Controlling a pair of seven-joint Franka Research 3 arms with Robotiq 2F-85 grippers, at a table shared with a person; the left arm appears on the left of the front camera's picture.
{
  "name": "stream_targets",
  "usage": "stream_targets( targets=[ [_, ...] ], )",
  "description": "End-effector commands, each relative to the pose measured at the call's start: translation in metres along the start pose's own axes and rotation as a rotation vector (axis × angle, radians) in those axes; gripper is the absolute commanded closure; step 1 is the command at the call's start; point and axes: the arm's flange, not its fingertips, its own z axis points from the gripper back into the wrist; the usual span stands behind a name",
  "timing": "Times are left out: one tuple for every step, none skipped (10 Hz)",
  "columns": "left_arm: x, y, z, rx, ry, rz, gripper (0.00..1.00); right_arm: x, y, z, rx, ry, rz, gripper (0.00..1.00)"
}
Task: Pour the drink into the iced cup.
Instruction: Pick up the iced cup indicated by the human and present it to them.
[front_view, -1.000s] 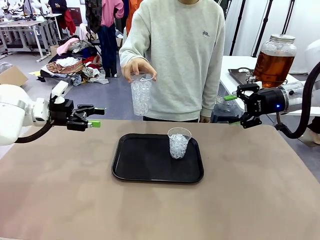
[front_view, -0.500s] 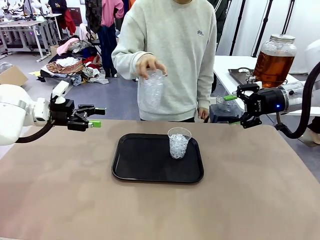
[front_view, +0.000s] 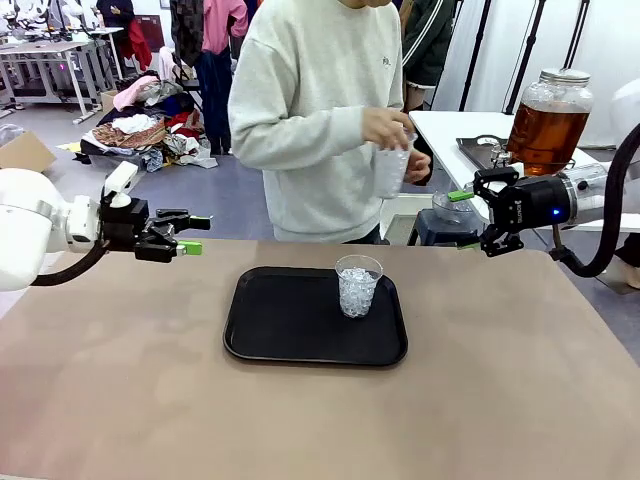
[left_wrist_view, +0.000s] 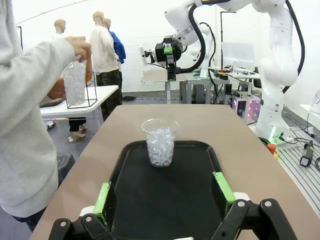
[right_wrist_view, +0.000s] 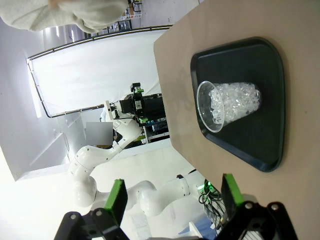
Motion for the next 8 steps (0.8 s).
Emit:
stream_targets(
  targets=[
    [0.0011,0.0001,-0.0005,0.0,-0.001,-0.002,0.0,0.0001,0.0018,-0.0003,0.001,0.001,0.003,0.0],
    [0.0011,0.0001,-0.0005,0.0,-0.001,-0.002,0.0,0.0001,0.0018,-0.0003,0.001,0.001,0.003,0.0],
    [0.0011,0.0001,-0.0005,0.0,-0.001,-0.002,0.0,0.0001,0.0018,-0.0003,0.001,0.001,0.003,0.0],
    [0.0011,0.0001,-0.0005,0.0,-0.001,-0.002,0.0,0.0001,0.0018,-0.0003,0.001,0.001,0.003,0.0],
    [0.0011,0.0001,-0.0005,0.0,-0.001,-0.002,0.0,0.0001,0.0018,-0.0003,0.001,0.001,0.003,0.0],
    [0.0011,0.0001,-0.0005,0.0,-0.001,-0.002,0.0,0.0001,0.0018,-0.0003,0.001,0.001,0.003,0.0],
    [0.0011,0.0001,-0.0005,0.0,-0.001,-0.002,0.0,0.0001,0.0018,-0.0003,0.001,0.001,0.003,0.0],
    [0.0011,0.0001,-0.0005,0.0,-0.001,-0.002,0.0,0.0001,0.0018,-0.0003,0.001,0.001,0.003,0.0]
  ],
)
